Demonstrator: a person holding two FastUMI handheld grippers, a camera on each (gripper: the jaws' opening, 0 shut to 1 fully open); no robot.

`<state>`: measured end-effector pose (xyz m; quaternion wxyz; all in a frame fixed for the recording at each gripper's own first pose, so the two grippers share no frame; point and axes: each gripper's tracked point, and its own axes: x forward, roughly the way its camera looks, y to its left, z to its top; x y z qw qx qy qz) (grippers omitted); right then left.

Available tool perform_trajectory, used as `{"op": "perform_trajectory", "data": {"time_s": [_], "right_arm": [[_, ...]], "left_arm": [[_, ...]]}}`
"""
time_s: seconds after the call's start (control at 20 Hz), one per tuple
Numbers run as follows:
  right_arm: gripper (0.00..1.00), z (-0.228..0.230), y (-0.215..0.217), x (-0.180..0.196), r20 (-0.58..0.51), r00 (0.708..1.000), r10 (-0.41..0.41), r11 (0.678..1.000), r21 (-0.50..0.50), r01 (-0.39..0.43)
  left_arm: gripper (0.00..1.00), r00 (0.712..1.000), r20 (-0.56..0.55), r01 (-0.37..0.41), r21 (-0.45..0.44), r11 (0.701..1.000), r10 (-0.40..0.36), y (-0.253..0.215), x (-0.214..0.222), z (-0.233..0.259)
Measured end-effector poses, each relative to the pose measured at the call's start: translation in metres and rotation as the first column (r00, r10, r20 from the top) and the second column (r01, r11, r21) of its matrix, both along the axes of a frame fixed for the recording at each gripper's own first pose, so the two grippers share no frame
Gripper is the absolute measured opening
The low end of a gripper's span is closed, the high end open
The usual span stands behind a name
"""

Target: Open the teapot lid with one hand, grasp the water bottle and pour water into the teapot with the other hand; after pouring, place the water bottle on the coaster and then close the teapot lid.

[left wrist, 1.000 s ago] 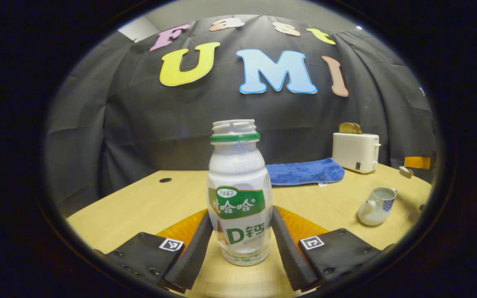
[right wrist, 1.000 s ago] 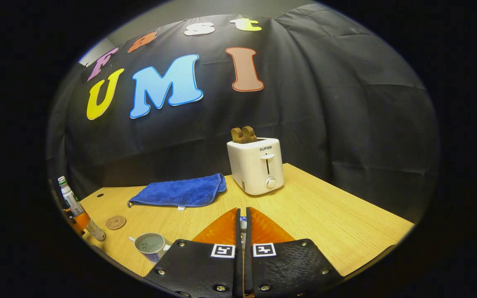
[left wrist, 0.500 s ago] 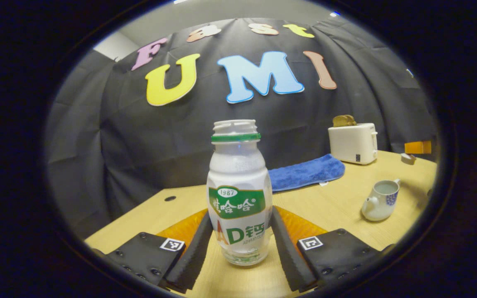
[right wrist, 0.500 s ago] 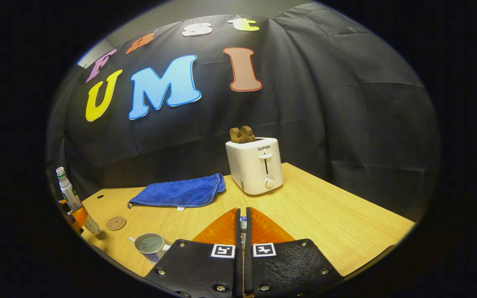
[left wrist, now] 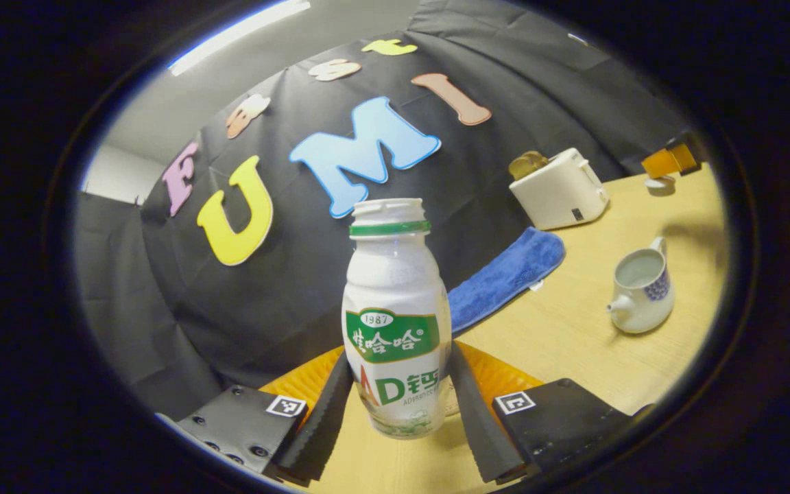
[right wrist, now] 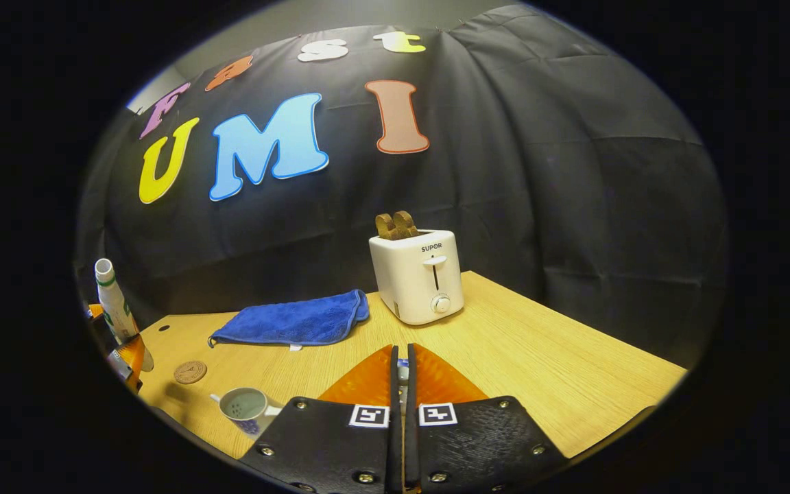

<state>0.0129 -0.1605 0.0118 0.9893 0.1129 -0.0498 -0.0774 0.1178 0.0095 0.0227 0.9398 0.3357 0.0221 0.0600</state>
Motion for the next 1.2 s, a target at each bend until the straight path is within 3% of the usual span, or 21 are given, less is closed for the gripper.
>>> {"op": "perform_trajectory", "data": {"time_s": [0.1, 0.15, 0.2, 0.5, 0.6, 0.95, 1.2], "right_arm": [[0.01, 0.0, -0.001, 0.0, 0.002, 1.0, -0.002, 1.0, 0.003, 0.002], [0.01, 0.0, -0.002, -0.001, 0.002, 1.0, -0.003, 1.0, 0.006, 0.003], [0.01, 0.0, -0.002, 0.0, 0.002, 1.0, -0.002, 1.0, 0.009, 0.002], [0.02, 0.001, -0.003, -0.002, 0.006, 1.0, 0.006, 1.0, 0.026, -0.006], [0.02, 0.001, -0.003, -0.001, 0.006, 1.0, 0.01, 0.999, 0.033, -0.01], [0.01, 0.002, -0.008, -0.003, 0.015, 1.0, 0.003, 0.998, 0.055, -0.004], [0.01, 0.002, -0.009, -0.003, 0.017, 1.0, 0.006, 0.998, 0.062, -0.007]], "left_arm": [[0.85, 1.0, -0.016, 0.022, 0.053, 0.998, -0.022, -0.013, 0.003, -0.002], [0.91, 0.999, -0.024, 0.029, 0.083, 0.996, -0.027, -0.019, 0.005, -0.003], [0.85, 0.999, -0.031, 0.034, 0.118, 0.992, -0.03, -0.024, 0.005, -0.004], [0.85, 0.996, -0.074, 0.061, 0.283, 0.957, -0.041, -0.05, 0.012, -0.011], [0.91, 0.996, -0.075, 0.068, 0.338, 0.939, -0.045, -0.058, 0.013, -0.011], [0.91, 0.995, -0.089, 0.082, 0.542, 0.836, -0.041, -0.069, 0.019, -0.014], [0.83, 0.996, -0.08, 0.086, 0.652, 0.753, -0.044, -0.077, 0.023, -0.009]]}}
